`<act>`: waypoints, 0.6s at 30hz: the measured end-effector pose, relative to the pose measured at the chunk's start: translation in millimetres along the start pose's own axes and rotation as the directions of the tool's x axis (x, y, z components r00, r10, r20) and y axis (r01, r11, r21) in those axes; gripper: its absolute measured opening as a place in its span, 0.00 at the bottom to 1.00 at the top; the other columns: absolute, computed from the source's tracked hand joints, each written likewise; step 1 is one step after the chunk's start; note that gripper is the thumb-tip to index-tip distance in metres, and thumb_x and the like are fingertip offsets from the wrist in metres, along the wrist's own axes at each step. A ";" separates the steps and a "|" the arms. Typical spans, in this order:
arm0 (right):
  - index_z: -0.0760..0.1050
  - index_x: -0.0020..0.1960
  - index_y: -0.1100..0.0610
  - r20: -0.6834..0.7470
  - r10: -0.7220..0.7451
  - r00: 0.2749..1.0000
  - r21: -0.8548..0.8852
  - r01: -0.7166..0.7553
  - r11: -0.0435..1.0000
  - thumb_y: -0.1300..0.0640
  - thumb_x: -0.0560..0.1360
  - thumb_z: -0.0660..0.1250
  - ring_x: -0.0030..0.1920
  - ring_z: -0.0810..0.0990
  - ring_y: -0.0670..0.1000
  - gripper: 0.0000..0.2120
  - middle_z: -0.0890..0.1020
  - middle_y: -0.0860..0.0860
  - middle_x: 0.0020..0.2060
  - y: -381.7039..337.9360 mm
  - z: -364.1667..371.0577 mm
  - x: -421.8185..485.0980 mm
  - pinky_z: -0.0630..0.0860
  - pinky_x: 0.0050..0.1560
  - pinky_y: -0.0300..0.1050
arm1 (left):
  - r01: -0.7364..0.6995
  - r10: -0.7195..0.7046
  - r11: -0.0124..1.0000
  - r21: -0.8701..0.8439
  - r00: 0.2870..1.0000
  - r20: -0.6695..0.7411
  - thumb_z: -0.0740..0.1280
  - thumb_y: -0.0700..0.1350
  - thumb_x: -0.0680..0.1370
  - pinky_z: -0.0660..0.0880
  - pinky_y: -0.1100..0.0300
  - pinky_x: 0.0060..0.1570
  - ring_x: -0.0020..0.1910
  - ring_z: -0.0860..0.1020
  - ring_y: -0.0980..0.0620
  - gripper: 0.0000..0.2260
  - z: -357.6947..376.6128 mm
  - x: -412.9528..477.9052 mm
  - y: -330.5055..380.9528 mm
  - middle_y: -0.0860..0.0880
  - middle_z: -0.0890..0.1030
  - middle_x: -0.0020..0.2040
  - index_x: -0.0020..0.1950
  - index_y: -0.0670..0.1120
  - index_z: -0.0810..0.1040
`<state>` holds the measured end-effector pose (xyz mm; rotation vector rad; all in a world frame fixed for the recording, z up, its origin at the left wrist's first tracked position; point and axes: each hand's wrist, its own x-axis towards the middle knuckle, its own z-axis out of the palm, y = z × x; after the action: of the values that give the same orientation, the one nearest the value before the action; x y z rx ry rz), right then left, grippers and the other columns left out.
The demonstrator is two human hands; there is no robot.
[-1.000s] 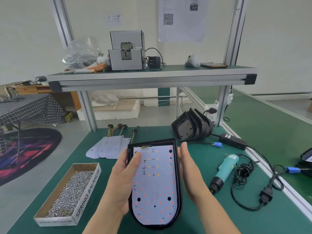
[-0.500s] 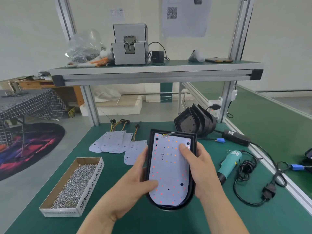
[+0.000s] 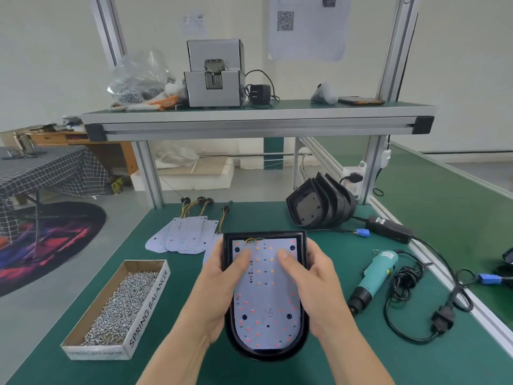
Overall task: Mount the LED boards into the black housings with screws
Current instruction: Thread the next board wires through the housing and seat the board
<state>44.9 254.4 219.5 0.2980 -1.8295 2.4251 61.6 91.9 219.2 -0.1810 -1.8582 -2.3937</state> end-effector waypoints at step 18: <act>0.79 0.50 0.42 0.505 0.184 0.843 -0.453 0.077 0.888 0.73 0.77 0.61 0.39 0.75 0.38 0.25 0.79 0.37 0.40 4.2 -12.5 25.9 0.71 0.44 0.34 | 0.059 -0.045 0.998 -0.031 0.939 0.341 0.71 0.39 0.71 0.67 0.53 0.47 0.47 0.73 0.47 0.09 -34.5 16.2 22.3 0.42 0.74 0.47 0.51 0.45 0.79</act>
<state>17.6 264.0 217.7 0.9717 -2.5955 1.9566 48.1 52.8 234.6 -0.5927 -1.9693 -2.5714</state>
